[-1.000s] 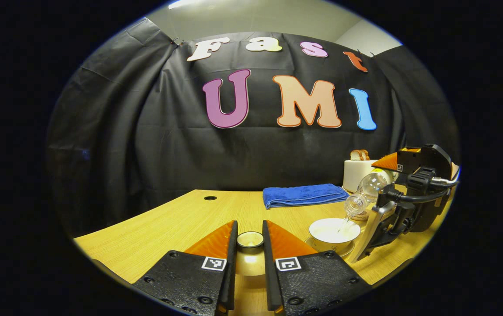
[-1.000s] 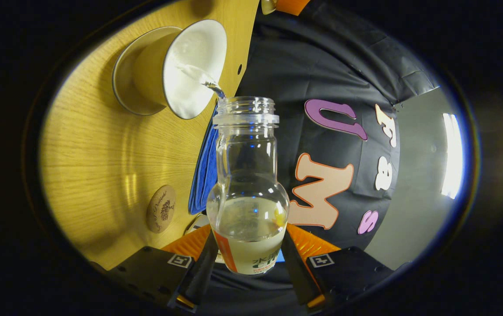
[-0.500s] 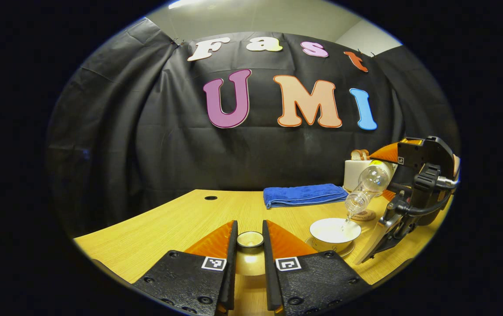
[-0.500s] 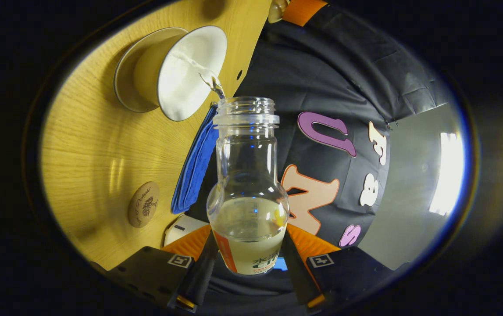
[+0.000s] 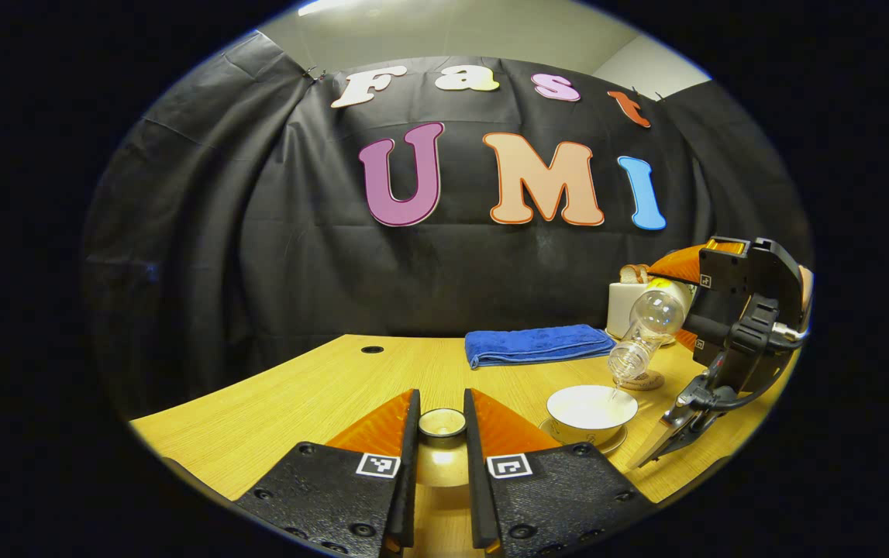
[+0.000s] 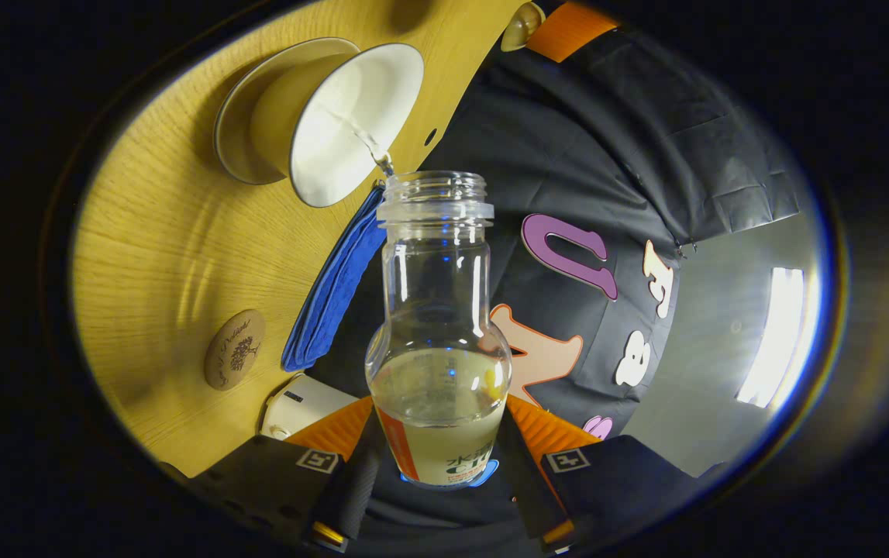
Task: Open the teacup lid with one hand, grasp the water bottle and pour water into the teacup with the other hand; after pouring, place the water bottle on the coaster and then close the teacup lid.
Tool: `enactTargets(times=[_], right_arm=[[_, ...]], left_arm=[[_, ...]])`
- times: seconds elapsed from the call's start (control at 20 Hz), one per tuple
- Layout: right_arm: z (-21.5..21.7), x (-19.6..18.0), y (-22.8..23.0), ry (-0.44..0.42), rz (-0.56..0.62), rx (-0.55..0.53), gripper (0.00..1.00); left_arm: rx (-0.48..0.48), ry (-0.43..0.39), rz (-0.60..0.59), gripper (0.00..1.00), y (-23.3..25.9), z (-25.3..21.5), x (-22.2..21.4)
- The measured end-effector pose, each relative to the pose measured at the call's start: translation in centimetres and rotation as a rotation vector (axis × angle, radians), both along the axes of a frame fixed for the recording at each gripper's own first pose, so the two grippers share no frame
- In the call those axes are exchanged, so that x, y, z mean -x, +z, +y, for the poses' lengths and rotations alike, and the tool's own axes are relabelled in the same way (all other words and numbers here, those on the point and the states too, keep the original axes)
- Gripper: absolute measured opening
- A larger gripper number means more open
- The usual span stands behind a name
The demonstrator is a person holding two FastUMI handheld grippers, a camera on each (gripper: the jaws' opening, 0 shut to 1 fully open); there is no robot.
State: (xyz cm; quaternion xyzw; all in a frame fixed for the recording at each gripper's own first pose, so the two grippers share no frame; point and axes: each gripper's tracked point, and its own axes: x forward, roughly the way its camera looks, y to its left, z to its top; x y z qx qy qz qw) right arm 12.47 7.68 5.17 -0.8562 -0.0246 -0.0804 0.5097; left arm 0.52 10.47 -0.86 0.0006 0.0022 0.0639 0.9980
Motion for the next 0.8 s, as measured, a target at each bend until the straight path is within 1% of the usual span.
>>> enactTargets(times=[0.05,0.1,0.15,0.25,0.4,0.5,0.55,0.6,0.7,0.75,0.8], right_arm=[[-0.4,-0.1,-0.3,-0.012,0.017,-0.035,0.82],[-0.8,-0.1,-0.8,-0.025,0.032,-0.080,0.79],[-1.2,0.0,-1.1,-0.037,0.043,-0.127,0.82],[-1.4,0.2,-2.1,-0.044,0.070,-0.235,0.81],[-2.2,0.4,-4.1,-0.080,0.136,-0.475,0.79],[-2.5,0.8,-5.5,-0.104,0.170,-0.642,0.84],[-2.8,0.9,-5.7,-0.110,0.176,-0.718,0.79],[-3.0,1.1,-5.8,-0.111,0.174,-0.790,0.84],[-3.6,1.1,-6.0,-0.117,0.171,-0.935,0.79],[-4.1,1.0,-6.0,-0.124,0.172,-1.008,0.82],[-4.4,0.9,-6.0,-0.129,0.168,-1.083,0.79]], left_arm=[[0.000,0.000,0.000,0.26,0.0,0.0,0.0],[-0.001,0.000,-0.001,0.26,0.0,0.0,0.0],[-0.002,0.000,0.000,0.26,0.1,0.1,0.0],[-0.002,-0.001,-0.001,0.26,0.0,0.0,0.0],[-0.002,-0.001,-0.001,0.26,0.0,0.0,0.0],[-0.002,-0.001,-0.001,0.26,0.0,0.0,0.0],[-0.002,-0.001,-0.001,0.26,0.0,0.0,0.0],[-0.002,-0.001,-0.001,0.26,0.0,0.0,-0.1],[-0.002,0.000,-0.001,0.26,0.0,0.0,0.0],[-0.002,0.000,-0.001,0.26,0.0,0.0,-0.1],[-0.002,0.000,-0.001,0.26,0.0,0.0,-0.1]])
